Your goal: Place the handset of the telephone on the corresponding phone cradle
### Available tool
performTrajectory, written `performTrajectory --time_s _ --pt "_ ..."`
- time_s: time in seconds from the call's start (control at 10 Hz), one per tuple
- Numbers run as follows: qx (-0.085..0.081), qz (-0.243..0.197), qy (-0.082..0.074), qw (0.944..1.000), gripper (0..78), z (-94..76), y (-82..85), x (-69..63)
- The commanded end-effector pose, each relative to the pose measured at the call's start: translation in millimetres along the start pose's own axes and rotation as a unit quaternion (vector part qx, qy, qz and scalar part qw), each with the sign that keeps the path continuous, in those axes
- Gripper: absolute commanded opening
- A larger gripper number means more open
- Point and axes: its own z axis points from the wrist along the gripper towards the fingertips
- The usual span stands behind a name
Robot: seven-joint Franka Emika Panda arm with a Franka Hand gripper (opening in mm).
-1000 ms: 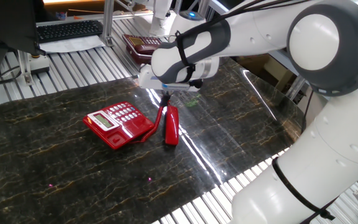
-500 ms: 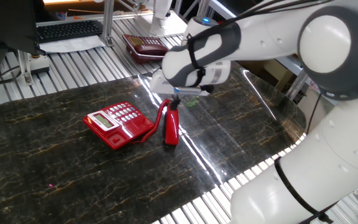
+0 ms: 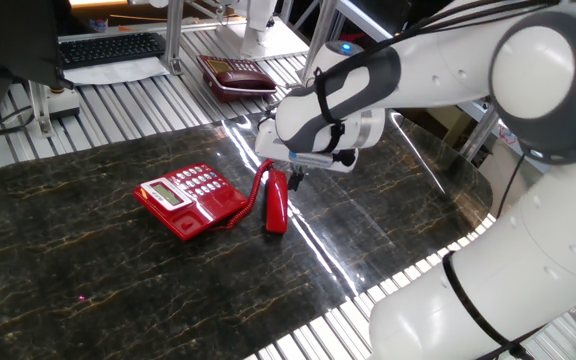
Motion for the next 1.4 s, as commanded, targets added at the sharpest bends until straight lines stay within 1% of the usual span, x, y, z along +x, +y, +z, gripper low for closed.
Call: performTrajectory --time_s 0.1,0.2,0.3,0.4,0.5,0.6,0.7,0.8,0.9,1.0,1.1,1.2,1.3,1.4 --pt "-0.01 0.017 -0.009 0.9998 0.0 4.9 -1.7 -3.0" --pt "-0.018 0.014 -0.024 0.9995 0.0 4.9 -1.7 -3.0" --pt "-0.038 0.011 -0.055 0.9977 0.0 4.9 -1.7 -3.0" --pt "-0.048 0.011 -0.071 0.9962 0.0 4.9 -1.7 -3.0" --pt "-0.05 0.009 -0.077 0.9957 0.0 4.9 -1.7 -3.0" --pt "-0.045 0.005 -0.08 0.9957 0.0 4.9 -1.7 -3.0" --pt "-0.036 0.002 -0.082 0.996 0.0 4.9 -1.7 -3.0" --pt "-0.021 -0.003 -0.09 0.9957 0.0 4.9 -1.7 -3.0" --pt "-0.013 -0.005 -0.089 0.9959 0.0 4.9 -1.7 -3.0" --pt "-0.003 -0.007 -0.081 0.9967 0.0 4.9 -1.7 -3.0" --pt "0.001 -0.016 -0.074 0.9971 0.0 4.9 -1.7 -3.0" --pt "-0.009 -0.044 -0.065 0.9968 0.0 4.9 -1.7 -3.0" --pt "-0.027 -0.058 -0.054 0.9965 0.0 4.9 -1.7 -3.0" --pt "-0.031 -0.045 -0.053 0.9971 0.0 4.9 -1.7 -3.0"
